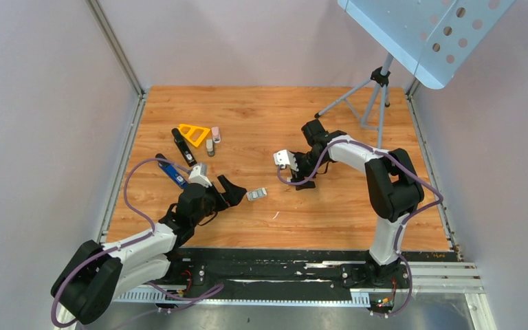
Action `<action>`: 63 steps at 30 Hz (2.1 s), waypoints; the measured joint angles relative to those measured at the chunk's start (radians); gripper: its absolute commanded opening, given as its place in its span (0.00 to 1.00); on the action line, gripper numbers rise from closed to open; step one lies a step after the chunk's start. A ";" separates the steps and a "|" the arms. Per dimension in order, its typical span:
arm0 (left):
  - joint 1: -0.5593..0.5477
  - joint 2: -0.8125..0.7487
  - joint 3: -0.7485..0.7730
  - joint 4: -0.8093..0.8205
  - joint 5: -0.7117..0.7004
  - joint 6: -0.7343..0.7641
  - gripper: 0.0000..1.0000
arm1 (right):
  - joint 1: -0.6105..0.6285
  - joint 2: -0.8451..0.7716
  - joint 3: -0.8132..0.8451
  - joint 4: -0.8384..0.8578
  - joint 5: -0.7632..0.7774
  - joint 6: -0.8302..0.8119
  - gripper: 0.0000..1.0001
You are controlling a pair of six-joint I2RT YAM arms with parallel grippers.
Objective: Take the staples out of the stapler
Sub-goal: Move the staple box to the center of the board.
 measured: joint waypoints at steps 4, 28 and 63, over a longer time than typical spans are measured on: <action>0.000 0.006 0.000 0.011 0.002 0.000 1.00 | 0.000 0.002 -0.017 0.002 0.022 0.015 0.73; 0.000 0.200 0.031 0.081 0.051 -0.030 0.97 | 0.014 0.048 0.013 -0.004 0.074 0.044 0.38; 0.000 0.304 0.149 -0.061 0.080 -0.072 0.58 | 0.211 0.097 0.094 -0.023 0.138 0.055 0.37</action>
